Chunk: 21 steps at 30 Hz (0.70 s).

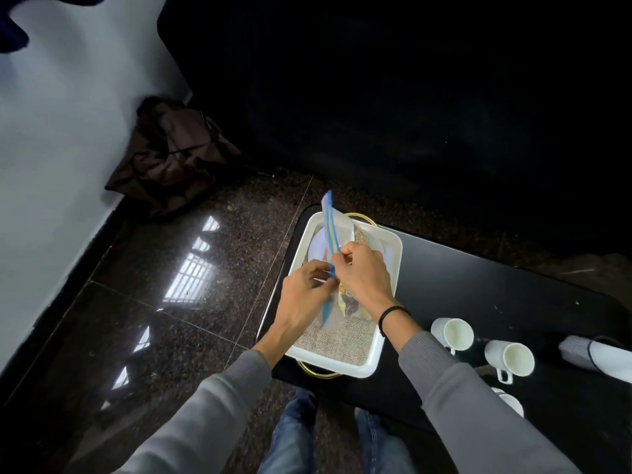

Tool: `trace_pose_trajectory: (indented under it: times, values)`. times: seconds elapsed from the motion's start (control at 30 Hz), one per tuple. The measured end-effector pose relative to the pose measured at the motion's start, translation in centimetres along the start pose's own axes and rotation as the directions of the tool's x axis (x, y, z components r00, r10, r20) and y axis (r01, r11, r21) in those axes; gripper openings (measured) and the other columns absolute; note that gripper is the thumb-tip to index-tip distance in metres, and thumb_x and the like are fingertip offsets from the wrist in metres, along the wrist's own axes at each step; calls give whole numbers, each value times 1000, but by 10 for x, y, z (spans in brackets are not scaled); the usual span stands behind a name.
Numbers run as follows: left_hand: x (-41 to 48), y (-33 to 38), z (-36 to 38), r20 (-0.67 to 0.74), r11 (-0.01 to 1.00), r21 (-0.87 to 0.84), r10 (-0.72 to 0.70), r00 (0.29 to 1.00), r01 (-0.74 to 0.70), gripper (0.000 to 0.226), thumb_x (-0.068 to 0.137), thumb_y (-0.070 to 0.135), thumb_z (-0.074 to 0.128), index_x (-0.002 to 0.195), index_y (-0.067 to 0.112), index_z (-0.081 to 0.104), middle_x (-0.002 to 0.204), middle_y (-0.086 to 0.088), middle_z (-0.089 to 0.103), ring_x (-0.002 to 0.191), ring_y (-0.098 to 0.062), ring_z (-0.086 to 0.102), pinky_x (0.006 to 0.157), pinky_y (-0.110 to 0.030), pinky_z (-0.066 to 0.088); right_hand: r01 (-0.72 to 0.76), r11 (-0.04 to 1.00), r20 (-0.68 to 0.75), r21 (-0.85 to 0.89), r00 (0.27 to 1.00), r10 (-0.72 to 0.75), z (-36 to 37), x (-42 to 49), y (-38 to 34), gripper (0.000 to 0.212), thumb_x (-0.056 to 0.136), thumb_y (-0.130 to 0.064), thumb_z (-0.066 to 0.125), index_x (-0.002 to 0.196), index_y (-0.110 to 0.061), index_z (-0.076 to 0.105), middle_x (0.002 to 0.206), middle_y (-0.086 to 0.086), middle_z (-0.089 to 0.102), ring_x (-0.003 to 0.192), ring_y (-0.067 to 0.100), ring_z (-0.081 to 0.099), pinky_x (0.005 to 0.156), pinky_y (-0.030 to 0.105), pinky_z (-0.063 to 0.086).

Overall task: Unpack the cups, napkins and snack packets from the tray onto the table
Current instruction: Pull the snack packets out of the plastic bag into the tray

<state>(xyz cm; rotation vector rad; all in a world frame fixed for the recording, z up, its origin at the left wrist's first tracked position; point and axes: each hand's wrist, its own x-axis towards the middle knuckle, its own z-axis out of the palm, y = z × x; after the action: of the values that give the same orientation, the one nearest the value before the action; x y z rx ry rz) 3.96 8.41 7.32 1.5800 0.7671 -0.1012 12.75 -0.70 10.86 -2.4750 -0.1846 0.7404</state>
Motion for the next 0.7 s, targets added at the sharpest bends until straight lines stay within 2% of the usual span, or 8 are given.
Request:
trace_pose_trajectory:
  times: [0.07, 0.17, 0.27, 0.4, 0.53, 0.63, 0.7]
  values:
    - [-3, 4, 3, 49, 991, -121, -52, 997, 58, 14, 97, 11, 58, 105, 5, 68, 92, -12, 73, 75, -11, 74, 65, -24, 60, 20, 1000, 14, 3, 1000, -20, -4, -1, 4, 23, 96, -27, 53, 87, -15, 70, 84, 4, 74, 84, 26, 68, 75, 42, 58]
    - [0, 12, 6, 81, 954, -249, -152, 985, 168, 25, 99, 33, 60, 102, 8, 64, 91, -11, 75, 78, -24, 77, 66, -35, 64, 51, 998, 37, 22, 998, -52, -7, -3, 11, 20, 98, -26, 55, 93, -17, 71, 87, 3, 75, 87, 24, 69, 79, 43, 59]
    - [8, 17, 9, 48, 971, -154, -179, 983, 184, 30, 100, 38, 62, 103, 9, 59, 90, -15, 75, 70, -25, 78, 66, -43, 66, 75, 996, 41, 40, 996, -76, -7, -6, 16, 19, 100, -27, 56, 99, -18, 73, 90, -1, 76, 87, 19, 71, 78, 41, 60]
    - [10, 17, 14, 50, 995, -58, -81, 996, 83, 24, 106, 28, 53, 101, 5, 60, 85, -9, 74, 62, -17, 77, 54, -31, 63, 50, 995, 9, 81, 999, -51, -9, -7, 21, 16, 99, -26, 59, 102, -18, 73, 93, -4, 76, 89, 17, 70, 79, 37, 60]
    - [11, 16, 14, -5, 996, -16, -83, 997, 83, 23, 107, 19, 51, 105, -1, 62, 85, -9, 74, 62, -15, 77, 50, -25, 60, 10, 996, -35, 91, 999, -7, -11, -6, 27, 13, 98, -25, 59, 101, -20, 70, 89, -8, 71, 88, 15, 69, 74, 28, 54]
    - [11, 17, 16, -21, 996, 13, -89, 996, 89, 22, 107, 16, 50, 105, -1, 62, 84, -9, 73, 59, -10, 75, 49, -23, 59, 0, 998, -71, 66, 997, 5, -11, -6, 31, 11, 96, -28, 59, 101, -23, 67, 91, -8, 73, 87, 15, 69, 72, 30, 56]
    - [9, 19, 19, -7, 996, 33, -87, 996, 88, 22, 107, 16, 51, 105, -2, 63, 82, -7, 73, 59, -7, 75, 49, -23, 59, 23, 999, -37, 26, 999, -22, -10, -9, 31, 14, 94, -35, 62, 104, -26, 65, 90, -12, 69, 86, 13, 68, 72, 30, 56]
